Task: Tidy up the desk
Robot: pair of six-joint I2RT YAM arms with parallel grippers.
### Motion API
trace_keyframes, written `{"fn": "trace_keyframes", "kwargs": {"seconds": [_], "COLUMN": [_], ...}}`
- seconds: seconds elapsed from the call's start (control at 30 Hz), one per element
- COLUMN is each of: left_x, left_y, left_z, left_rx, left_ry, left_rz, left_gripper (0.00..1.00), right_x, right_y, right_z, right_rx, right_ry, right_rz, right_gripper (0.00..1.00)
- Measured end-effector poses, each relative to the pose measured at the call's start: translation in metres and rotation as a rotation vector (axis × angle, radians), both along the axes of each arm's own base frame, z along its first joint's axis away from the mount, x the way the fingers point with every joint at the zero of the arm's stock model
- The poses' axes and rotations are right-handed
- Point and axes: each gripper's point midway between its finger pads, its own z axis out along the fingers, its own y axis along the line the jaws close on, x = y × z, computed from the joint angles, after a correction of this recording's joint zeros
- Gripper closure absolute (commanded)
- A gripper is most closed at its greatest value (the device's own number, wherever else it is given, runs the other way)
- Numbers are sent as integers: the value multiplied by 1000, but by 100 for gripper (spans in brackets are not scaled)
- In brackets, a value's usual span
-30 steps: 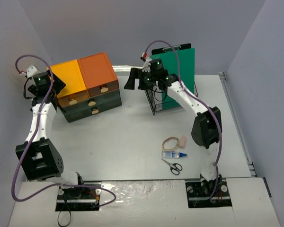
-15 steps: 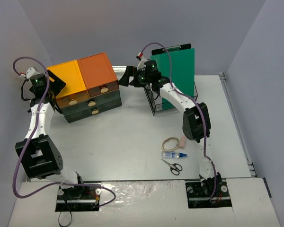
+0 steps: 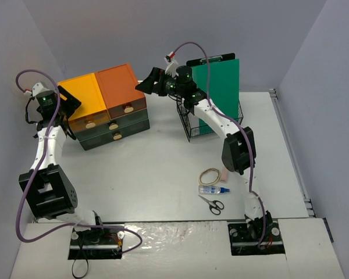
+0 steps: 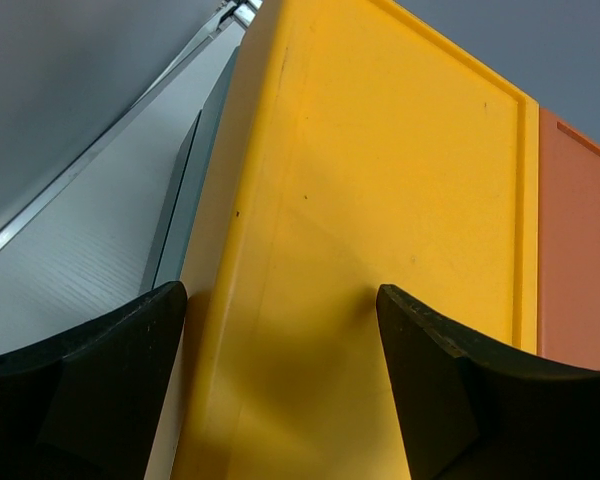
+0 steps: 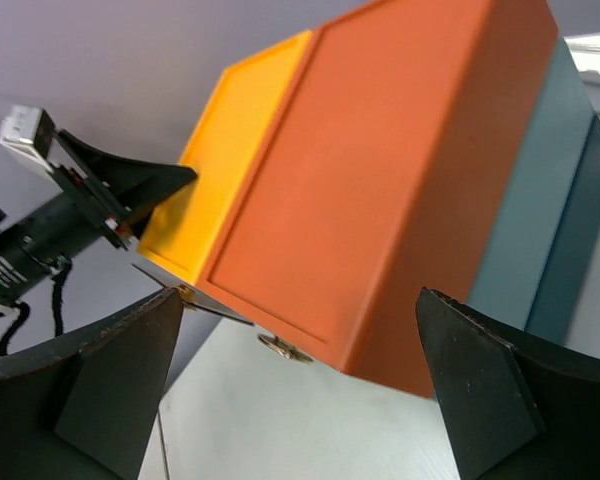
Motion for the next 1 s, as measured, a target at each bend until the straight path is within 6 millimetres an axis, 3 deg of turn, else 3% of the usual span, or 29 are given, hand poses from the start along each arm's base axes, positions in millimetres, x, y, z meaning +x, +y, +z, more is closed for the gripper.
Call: {"fn": "trace_keyframes", "kwargs": {"seconds": [0.07,0.2,0.47,0.57,0.83,1.0], "left_x": [0,1,2,3,5,11], "left_y": [0,0,-1,-2,-4,-5], "left_z": [0,-1,-2,-2,-4,-4], "left_rx": [-1,-7,-17,-22,-35,-48], "left_ry": [-1,-3,-9,-14,-19,-34], "left_rz": [-3,-7,-17,-29,-60,-88], "left_gripper": [27,28,28,28,35,38], "right_x": [2,3,10,12,20,25], "right_y": [4,14,27,30,27,23], "right_z": [12,16,-44,-57,-52,-46], "right_rx": [32,78,45,33,41,33], "right_ry": [-13,-10,106,125,107,75], "right_rz": [10,38,47,41,3,-29], "right_gripper": [0,0,4,14,49,52]}}
